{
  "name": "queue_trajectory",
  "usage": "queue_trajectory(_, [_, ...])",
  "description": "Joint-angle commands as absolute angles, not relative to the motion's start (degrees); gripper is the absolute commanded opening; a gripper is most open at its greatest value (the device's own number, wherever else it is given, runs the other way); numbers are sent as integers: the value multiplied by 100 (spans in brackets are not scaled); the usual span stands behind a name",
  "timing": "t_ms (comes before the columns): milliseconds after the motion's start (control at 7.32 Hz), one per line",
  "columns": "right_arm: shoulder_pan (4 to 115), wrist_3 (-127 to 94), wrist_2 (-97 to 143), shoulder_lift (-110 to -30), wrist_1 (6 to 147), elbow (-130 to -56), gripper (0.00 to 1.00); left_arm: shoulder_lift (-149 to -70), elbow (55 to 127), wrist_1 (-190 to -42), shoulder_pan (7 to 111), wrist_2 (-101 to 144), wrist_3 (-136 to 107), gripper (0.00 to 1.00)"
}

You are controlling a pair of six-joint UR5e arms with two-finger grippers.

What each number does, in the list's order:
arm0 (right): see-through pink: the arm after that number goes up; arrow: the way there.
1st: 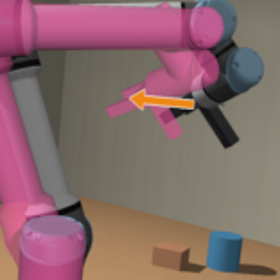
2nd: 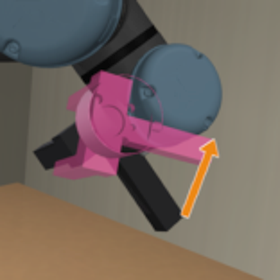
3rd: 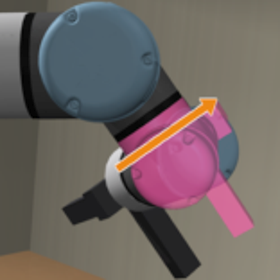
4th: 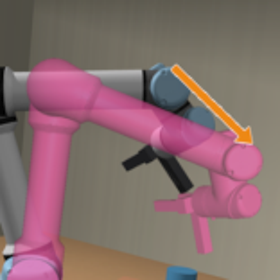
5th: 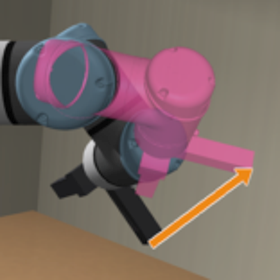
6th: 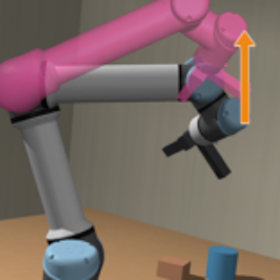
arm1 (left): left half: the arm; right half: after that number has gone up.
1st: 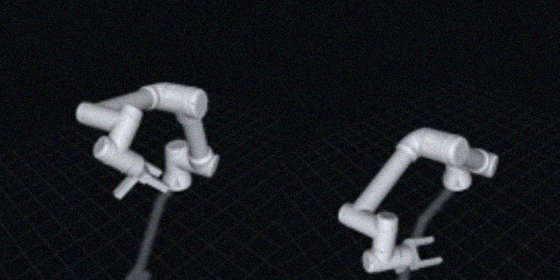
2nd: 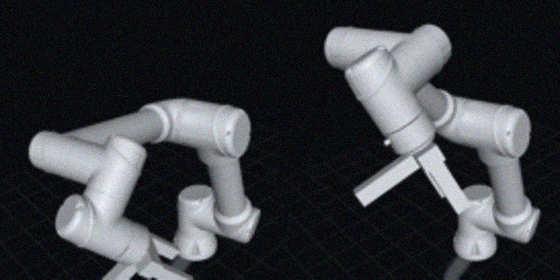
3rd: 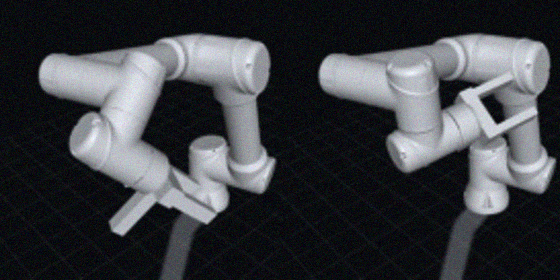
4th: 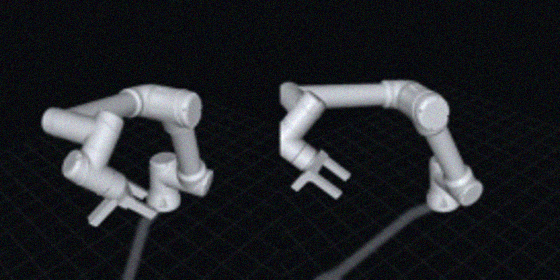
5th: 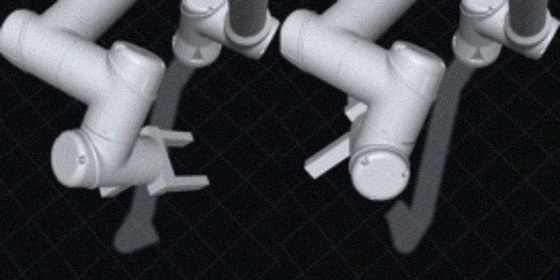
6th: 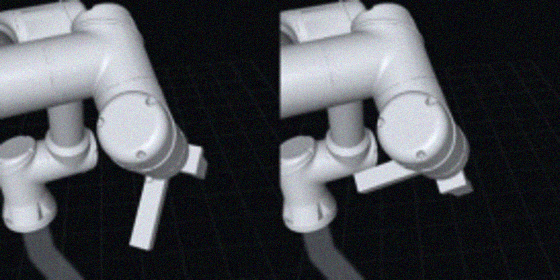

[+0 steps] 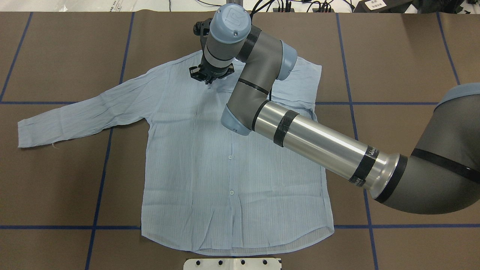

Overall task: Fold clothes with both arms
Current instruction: 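Lift the cuff and carry it across the shirt toward the collar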

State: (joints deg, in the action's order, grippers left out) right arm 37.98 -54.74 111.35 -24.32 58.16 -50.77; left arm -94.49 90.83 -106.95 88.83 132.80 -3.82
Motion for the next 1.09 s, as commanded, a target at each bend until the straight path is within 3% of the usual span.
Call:
queue_trajectory(0, [3788, -5511, 10507, -2286, 5452, -5063, 100, -9501, 9097, -10696, 8877, 13280, -614, 100])
queue_trajectory(957, [3875, -6232, 10336, -2566, 5440, -5255, 100, -9431, 9253, -10828, 8894, 13272, -782, 100])
